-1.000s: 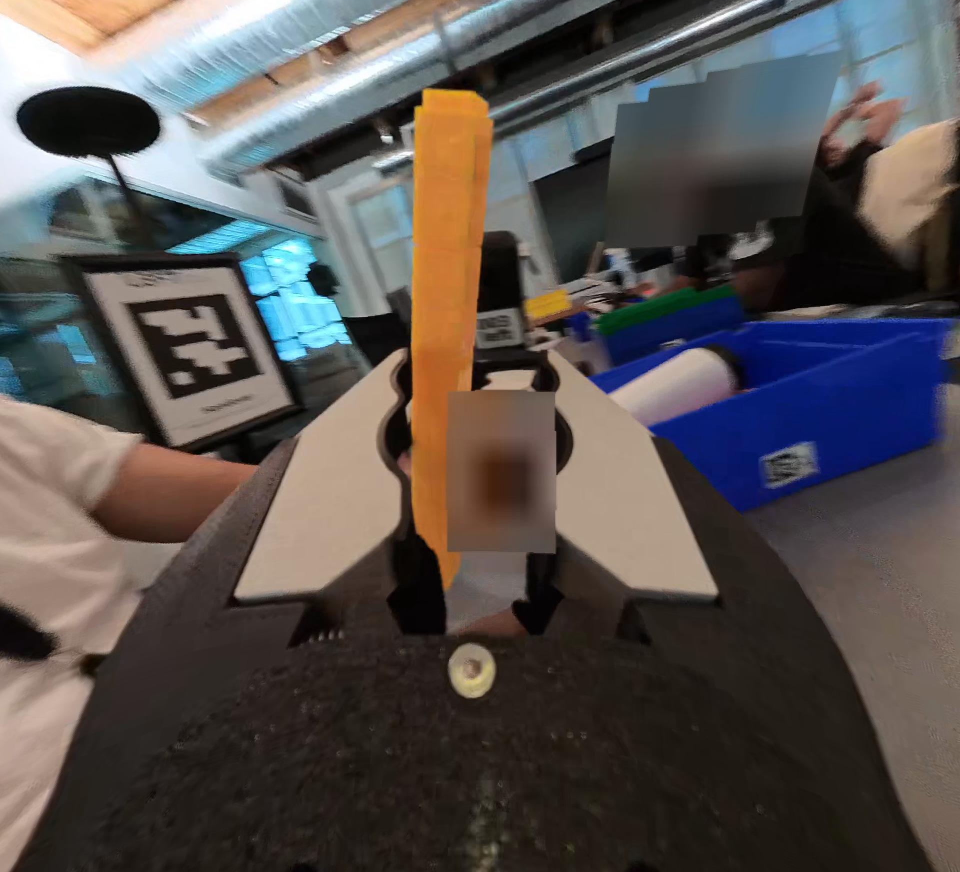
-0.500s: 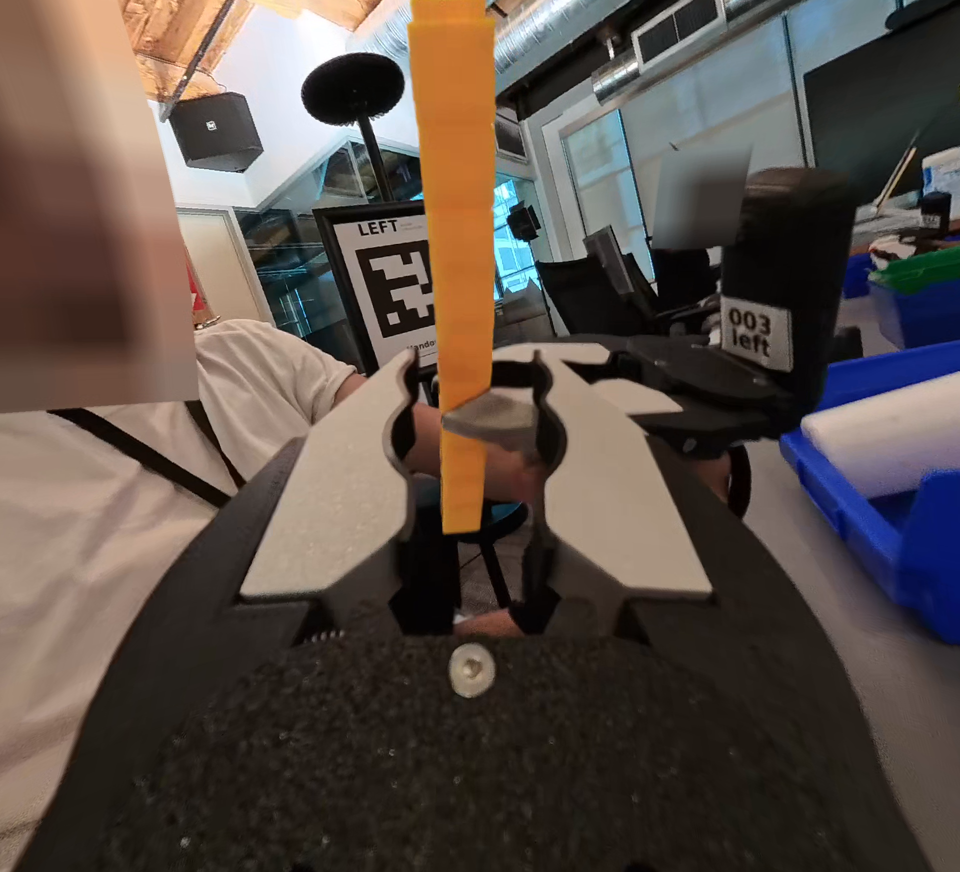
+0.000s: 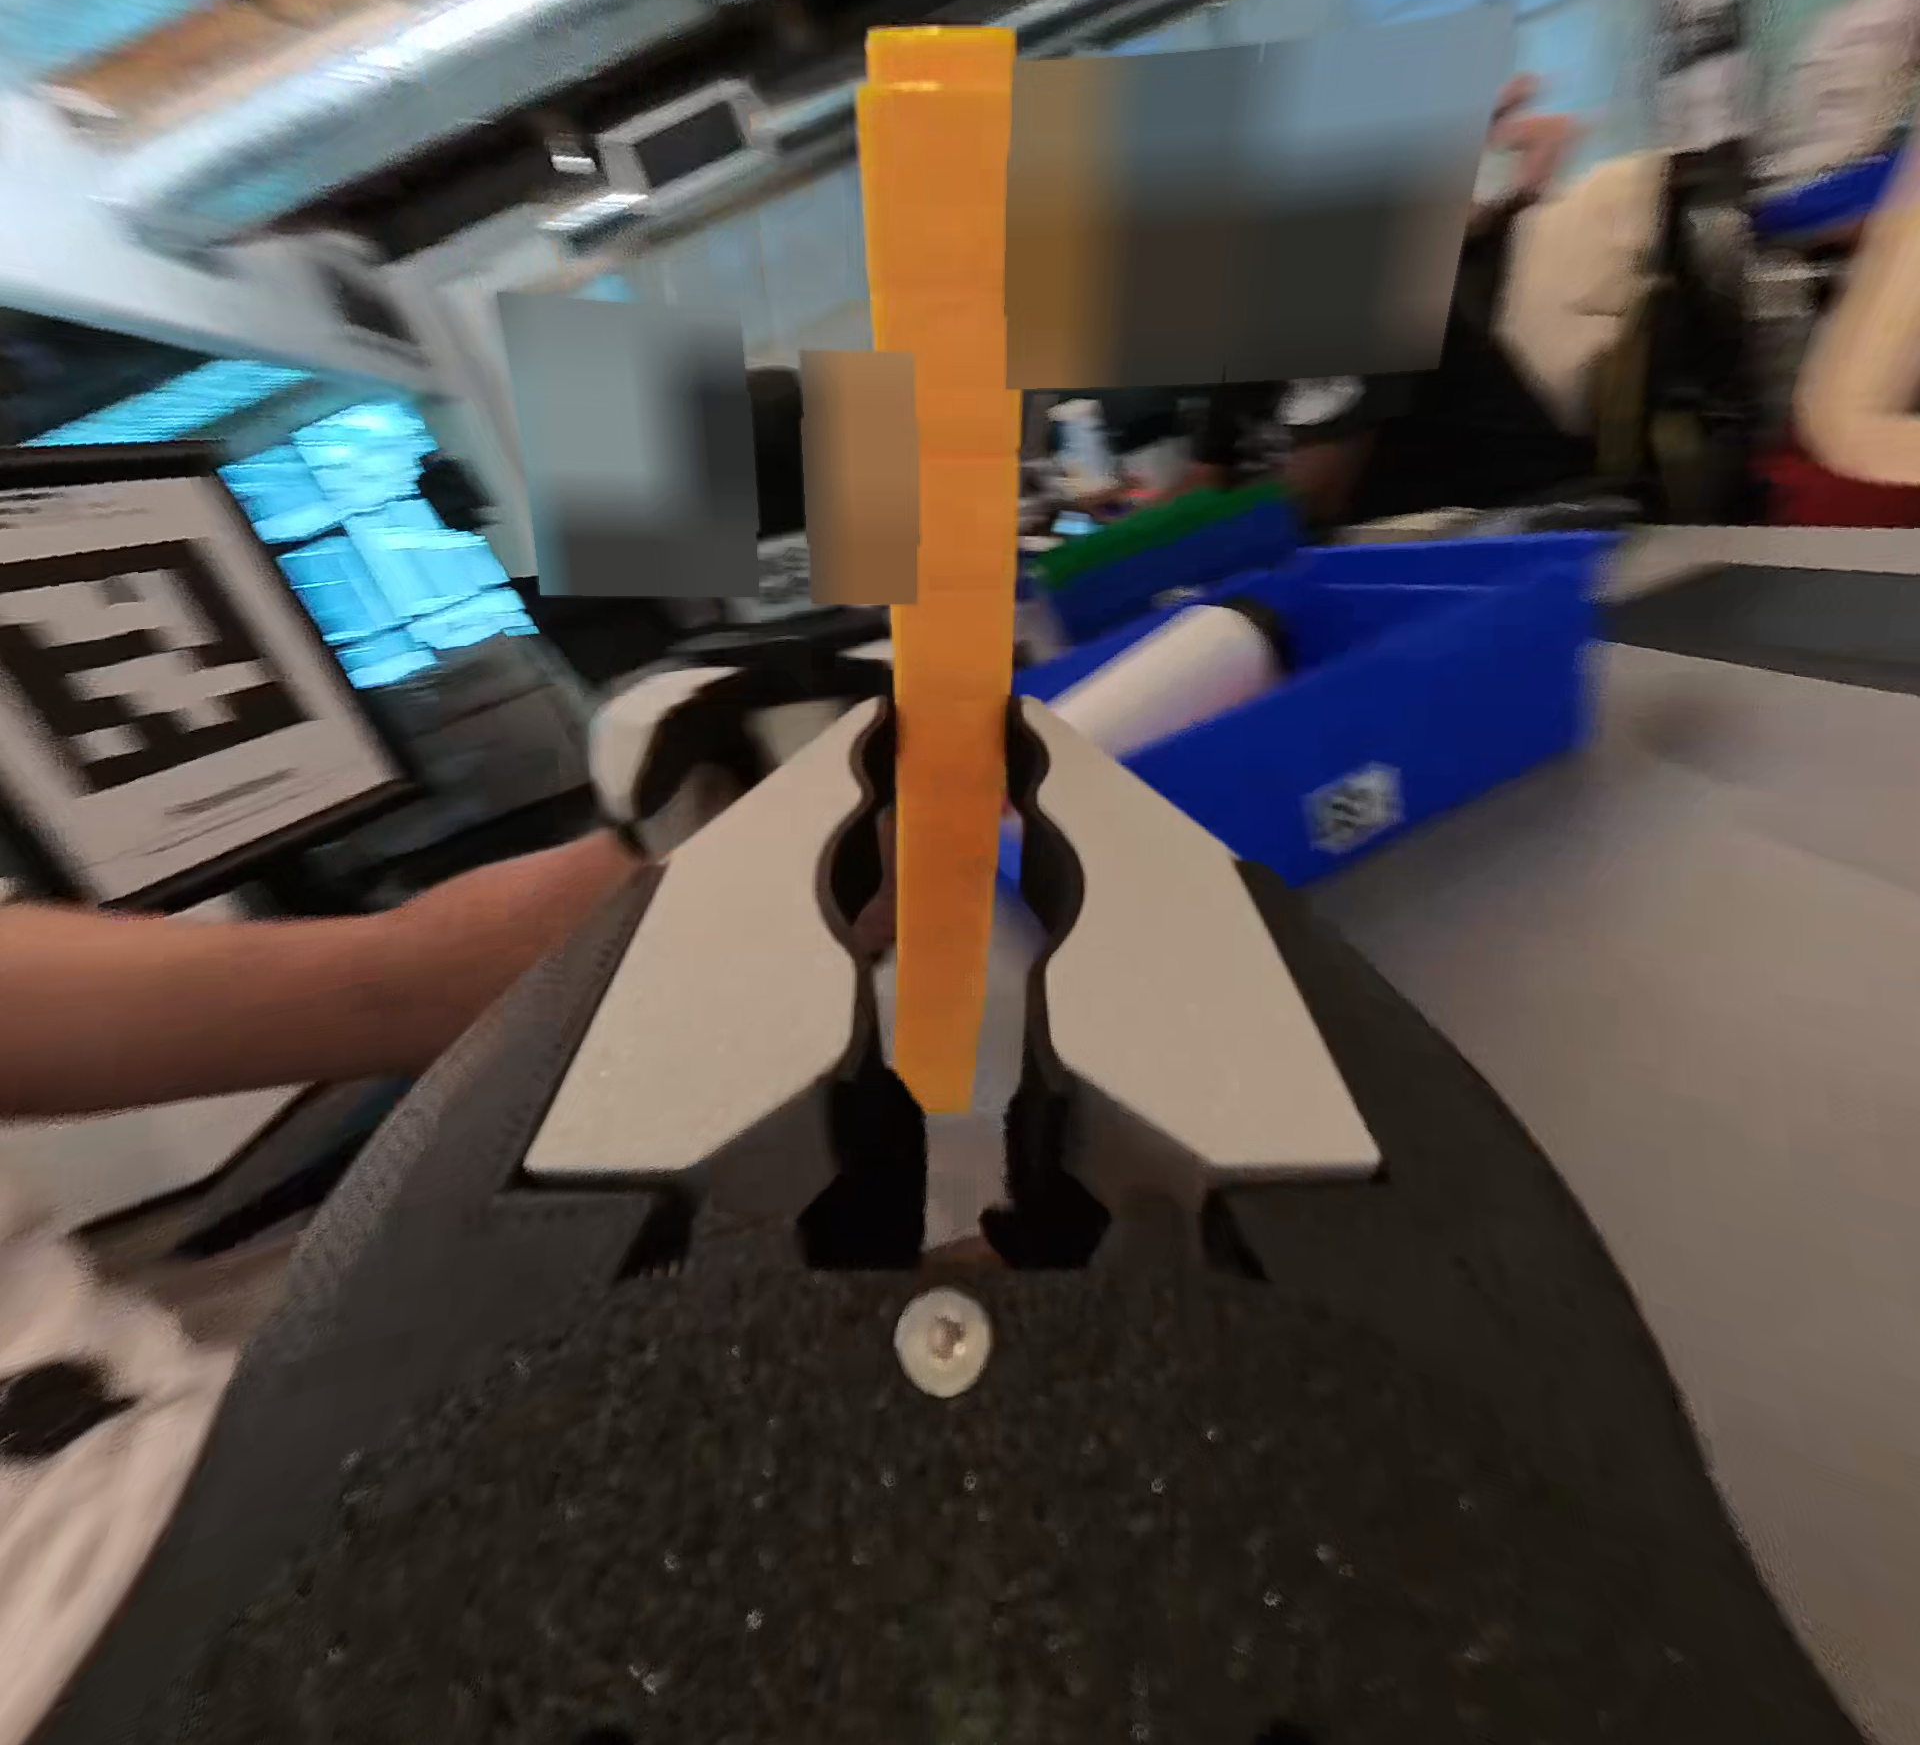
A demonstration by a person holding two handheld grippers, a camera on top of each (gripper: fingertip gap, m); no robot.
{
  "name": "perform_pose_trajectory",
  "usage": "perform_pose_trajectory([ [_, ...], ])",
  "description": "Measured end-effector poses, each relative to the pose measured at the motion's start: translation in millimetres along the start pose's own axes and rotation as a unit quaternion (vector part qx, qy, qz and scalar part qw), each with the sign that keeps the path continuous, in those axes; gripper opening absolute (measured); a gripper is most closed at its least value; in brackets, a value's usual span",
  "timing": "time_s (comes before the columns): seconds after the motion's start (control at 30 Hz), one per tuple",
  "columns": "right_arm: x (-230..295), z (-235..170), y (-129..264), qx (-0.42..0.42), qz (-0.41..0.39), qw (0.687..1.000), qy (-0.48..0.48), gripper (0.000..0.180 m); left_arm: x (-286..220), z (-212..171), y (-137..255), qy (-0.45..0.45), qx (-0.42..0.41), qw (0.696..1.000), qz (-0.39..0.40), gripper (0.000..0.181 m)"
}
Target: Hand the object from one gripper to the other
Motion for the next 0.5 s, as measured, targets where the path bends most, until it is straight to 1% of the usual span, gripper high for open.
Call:
perform_pose_trajectory([
  [0.03, -14.2, -0.6, 4.6, -0.003, -0.049, 0.999, -0.005, 0.02, 9.0, -3.8, -4.9, -0.014, 0.03, 0.998, 0.06, 0.064],
  [0.07, -27.3, 0.1, 10.0, -0.01, -0.095, 0.995, -0.018, 0.02, 18.6, -8.1, -10.2, -0.031, 0.06, 0.99, 0.127, 0.066],
  [0.1, -36.1, 1.1, 14.8, -0.019, -0.127, 0.991, -0.031, 0.02, 28.7, -11.7, -14.6, -0.05, 0.086, 0.974, 0.202, 0.068],
  [0.17, -43.6, 3.0, 20.1, -0.028, -0.166, 0.985, -0.037, 0.02, 43.8, -15.6, -20.1, -0.094, 0.124, 0.928, 0.339, 0.072],
  [0.2, -44.9, 3.3, 20.8, -0.026, -0.185, 0.982, -0.033, 0.02, 49.3, -15.8, -20.7, -0.108, 0.138, 0.899, 0.402, 0.069],
  [0.23, -44.3, 3.6, 20.2, -0.024, -0.195, 0.98, -0.026, 0.02, 50.0, -15.7, -23.8, -0.119, 0.144, 0.878, 0.441, 0.063],
  [0.33, -43.0, 4.0, 16.8, -0.022, -0.222, 0.975, -0.023, 0.02, 44.2, -19.2, -35.0, -0.13, 0.154, 0.843, 0.499, 0.063],
  [0.43, -34.3, 2.2, 7.1, -0.034, -0.191, 0.98, -0.052, 0.02, 42.2, -19.7, -38.2, -0.125, 0.139, 0.825, 0.533, 0.056],
  [0.5, -28.9, 0.3, 0.4, -0.035, -0.182, 0.981, -0.059, 0.02, 45.5, -20.2, -35.8, -0.113, 0.13, 0.819, 0.547, 0.05],
])
Point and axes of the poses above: each gripper's, where its closed fingertips meet, y back along the fingers, z out of its top, x = y × z across the jaws, the point moved 3 cm from there along y, back along the fingers, and after that the axes turned 14 degrees about x, right-handed, at the moved point
